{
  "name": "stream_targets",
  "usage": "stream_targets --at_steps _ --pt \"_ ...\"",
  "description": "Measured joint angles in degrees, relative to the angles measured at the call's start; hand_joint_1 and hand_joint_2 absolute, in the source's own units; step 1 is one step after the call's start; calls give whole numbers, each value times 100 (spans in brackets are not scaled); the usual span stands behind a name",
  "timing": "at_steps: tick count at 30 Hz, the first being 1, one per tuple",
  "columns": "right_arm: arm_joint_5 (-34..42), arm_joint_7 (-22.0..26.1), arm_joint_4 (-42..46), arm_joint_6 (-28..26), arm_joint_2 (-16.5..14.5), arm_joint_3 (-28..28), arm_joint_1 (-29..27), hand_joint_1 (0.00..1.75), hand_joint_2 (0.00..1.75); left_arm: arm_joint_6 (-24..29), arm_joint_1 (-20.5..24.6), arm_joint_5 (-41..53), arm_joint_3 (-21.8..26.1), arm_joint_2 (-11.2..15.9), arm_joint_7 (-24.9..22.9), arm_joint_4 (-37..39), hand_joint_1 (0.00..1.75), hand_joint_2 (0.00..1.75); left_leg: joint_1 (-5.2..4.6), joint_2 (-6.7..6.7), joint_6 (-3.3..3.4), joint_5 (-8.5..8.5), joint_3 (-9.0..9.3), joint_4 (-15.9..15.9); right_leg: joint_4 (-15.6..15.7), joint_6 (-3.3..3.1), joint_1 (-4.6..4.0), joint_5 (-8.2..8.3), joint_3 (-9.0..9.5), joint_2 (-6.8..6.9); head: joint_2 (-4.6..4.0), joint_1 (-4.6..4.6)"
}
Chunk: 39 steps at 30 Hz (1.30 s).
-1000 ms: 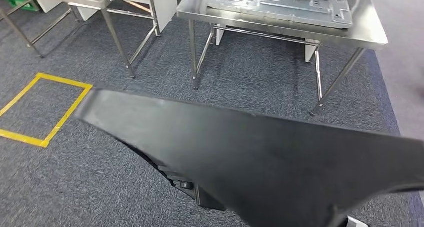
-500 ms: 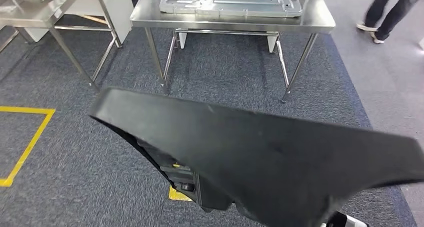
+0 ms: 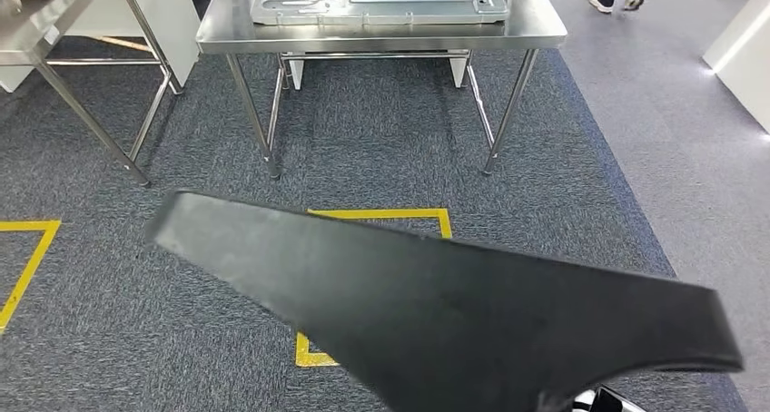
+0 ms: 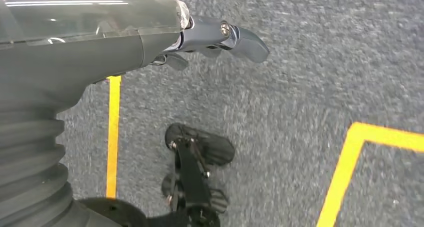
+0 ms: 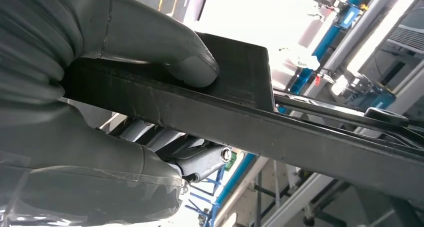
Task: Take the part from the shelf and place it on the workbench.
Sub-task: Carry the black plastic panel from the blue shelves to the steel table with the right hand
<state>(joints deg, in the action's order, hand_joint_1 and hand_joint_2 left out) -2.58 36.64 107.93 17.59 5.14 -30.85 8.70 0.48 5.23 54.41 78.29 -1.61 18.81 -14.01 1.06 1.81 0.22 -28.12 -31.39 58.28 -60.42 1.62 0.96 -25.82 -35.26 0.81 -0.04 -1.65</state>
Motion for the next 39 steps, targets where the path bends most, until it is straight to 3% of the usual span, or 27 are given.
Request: stream_targets --at_steps 2,5,7,9,10,11,13,15,16,20,22,24,25,26,27,29,30,31,35,37,39 --pt "-2 8 0 -12 7 3 12 168 175 -13 5 1 -1 9 -1 0 0 175 -17 15 -71 -27 21 -19 146 -63 -42 -38 68 6 0 3" --pt "-9 9 21 -25 13 4 12 168 175 -23 13 2 -4 22 2 0 0 175 1 5 -165 -124 36 74 211 -180 -27 -48 143 -46 0 11" --pt "-15 9 43 -42 14 3 15 168 175 -28 10 4 -6 30 5 0 0 175 17 -69 -185 -376 -217 613 246 -251 -20 -68 221 -62 0 29" --pt "-31 10 48 -74 15 3 0 168 175 -31 -7 8 -6 39 8 0 0 175 17 -116 -191 -635 -662 1376 243 -298 -45 -118 273 -86 0 40" --pt "-44 9 48 -90 15 3 -14 168 175 -33 -17 11 -6 43 10 0 0 175 15 -127 -192 -644 -828 1605 241 -309 -58 -149 306 -108 0 40" --pt "-60 9 48 -103 15 3 -25 168 175 -37 -25 14 -6 47 13 0 0 175 14 -130 -187 -514 -876 1579 238 -309 -68 -184 348 -134 0 40" --pt "-85 9 49 -115 15 3 -37 168 175 -45 -30 16 -8 52 19 0 0 175 13 -136 -151 -26 -691 963 232 -292 -77 -268 456 -175 0 40" --pt "-98 13 51 -122 15 3 -46 168 175 -49 -23 17 -10 64 24 0 0 175 -16 -157 -87 252 -432 337 216 -245 -91 -353 523 -202 0 38" --pt "-103 19 52 -128 15 3 -55 168 175 -49 -20 17 -11 71 28 0 0 175 -35 -166 -54 267 -363 175 214 -215 -90 -378 536 -210 0 35" --pt "-118 71 73 -165 17 5 -78 168 175 -48 -18 17 -27 86 46 0 0 175 -34 -172 84 172 -233 37 66 -84 -77 -423 516 -197 0 31" --pt "-122 81 89 -179 17 6 -77 168 175 -48 -12 18 -33 87 53 0 0 175 -17 -168 136 136 -136 -5 -422 -24 -59 -621 245 -162 0 17" --pt "-133 81 94 -188 17 7 -94 168 175 -52 -9 22 -35 88 60 0 0 175 -17 -163 156 76 -68 -12 -1131 24 -39 -854 -239 -149 0 11" --pt "-141 80 94 -191 17 7 -106 168 175 -56 -10 25 -36 89 62 0 0 175 -17 -163 153 41 -30 -11 -1352 40 -27 -873 -435 -146 0 11" --pt "-151 78 94 -192 17 7 -115 168 175 -61 -12 29 -36 89 63 0 0 175 -15 -164 143 1 21 -10 -1371 48 -16 -770 -536 -141 0 10" --pt "-161 77 95 -193 17 8 -120 168 175 -64 -14 32 -37 89 64 0 0 175 -12 -164 131 -43 84 -11 -1192 45 -8 -561 -530 -131 0 10" --pt "-172 76 96 -195 18 10 -124 168 175 -65 -15 34 -39 89 64 0 0 175 -6 -165 93 -136 219 -19 -476 13 -9 -38 -308 -94 0 11" --pt "-176 75 97 -195 19 13 -125 168 175 -66 -10 35 -40 89 63 0 0 175 -8 -164 66 -173 261 -25 -179 -17 -29 55 -216 -71 0 9" --pt "-179 75 99 -196 19 16 -129 168 175 -66 -5 36 -42 89 63 0 0 175 -12 -160 28 -207 280 -40 6 -55 -50 97 -162 -56 0 8" --pt "-182 74 123 -198 26 32 -165 168 175 -69 6 38 -43 93 60 0 0 175 -27 -138 -111 -279 368 72 134 -217 -52 53 -36 -78 -1 8" --pt "-181 75 138 -198 26 36 -163 168 175 -73 22 40 -44 93 59 0 0 175 -14 -141 -136 -425 145 534 164 -280 -44 14 70 -85 -1 17" --pt "-181 75 143 -198 27 38 -163 168 175 -77 18 42 -45 95 58 0 0 175 -12 -145 -150 -708 -321 1263 167 -323 -65 -47 134 -94 0 24"
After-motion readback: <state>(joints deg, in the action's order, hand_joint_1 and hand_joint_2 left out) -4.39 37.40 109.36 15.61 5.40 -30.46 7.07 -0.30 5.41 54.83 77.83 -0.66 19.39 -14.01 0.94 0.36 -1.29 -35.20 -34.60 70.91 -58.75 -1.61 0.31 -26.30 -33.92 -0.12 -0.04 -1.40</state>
